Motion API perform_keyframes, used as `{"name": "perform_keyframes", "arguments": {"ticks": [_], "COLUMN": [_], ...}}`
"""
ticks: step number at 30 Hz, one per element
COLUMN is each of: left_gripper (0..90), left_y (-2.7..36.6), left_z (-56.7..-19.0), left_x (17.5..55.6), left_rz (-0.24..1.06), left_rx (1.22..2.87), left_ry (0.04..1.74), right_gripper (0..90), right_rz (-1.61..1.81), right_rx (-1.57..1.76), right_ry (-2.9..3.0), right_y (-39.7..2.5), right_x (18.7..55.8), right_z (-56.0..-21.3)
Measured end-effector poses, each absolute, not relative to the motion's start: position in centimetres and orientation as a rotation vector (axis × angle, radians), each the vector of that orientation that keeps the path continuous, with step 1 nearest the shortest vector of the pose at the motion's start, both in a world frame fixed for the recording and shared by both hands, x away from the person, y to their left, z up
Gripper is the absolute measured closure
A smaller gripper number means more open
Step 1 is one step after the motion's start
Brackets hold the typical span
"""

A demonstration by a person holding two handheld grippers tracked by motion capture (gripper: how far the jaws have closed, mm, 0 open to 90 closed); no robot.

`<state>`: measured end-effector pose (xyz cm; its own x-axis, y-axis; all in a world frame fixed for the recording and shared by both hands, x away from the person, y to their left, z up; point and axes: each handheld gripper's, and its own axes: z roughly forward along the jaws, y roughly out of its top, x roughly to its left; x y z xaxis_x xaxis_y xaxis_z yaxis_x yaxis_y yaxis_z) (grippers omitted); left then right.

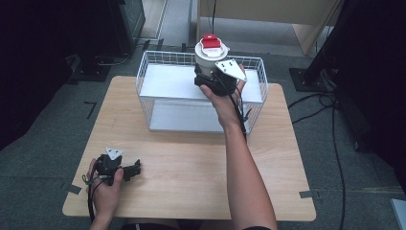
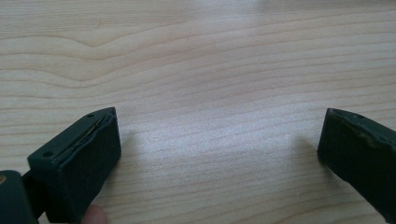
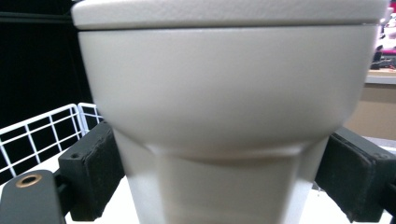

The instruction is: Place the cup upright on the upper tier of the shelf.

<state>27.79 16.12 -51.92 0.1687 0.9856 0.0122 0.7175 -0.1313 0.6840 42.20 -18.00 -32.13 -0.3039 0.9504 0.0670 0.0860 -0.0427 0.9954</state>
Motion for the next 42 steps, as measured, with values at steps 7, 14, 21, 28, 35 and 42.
{"name": "perform_keyframes", "arguments": {"ticks": [7, 14, 21, 28, 35, 42], "left_gripper": [0.0, 0.0, 0.0, 0.0, 0.0, 0.0], "left_y": [16.1, 16.1, 16.1, 16.1, 16.1, 16.1], "left_z": [-51.9, -51.9, -51.9, -51.9, -51.9, -51.9], "left_x": [27.8, 27.8, 27.8, 27.8, 27.8, 27.8], "left_rz": [0.648, 0.650, 0.650, 0.650, 0.650, 0.650], "left_rx": [1.915, 1.918, 1.915, 1.913, 1.915, 1.914], "left_ry": [1.605, 1.603, 1.604, 1.605, 1.604, 1.604], "right_gripper": [9.8, 7.6, 3.9, 2.2, 2.1, 2.1], "right_rz": [1.449, 1.437, 1.448, 1.457, 1.473, 1.440], "right_rx": [1.145, 1.136, 1.141, 1.121, 1.115, 1.126], "right_ry": [1.479, 1.483, 1.505, 1.515, 1.518, 1.511], "right_y": [-18.4, -18.8, -19.2, -19.7, -20.5, -21.3], "right_x": [41.7, 40.9, 40.2, 38.8, 37.6, 36.0], "right_z": [-32.4, -32.8, -33.4, -33.7, -33.9, -34.9]}}
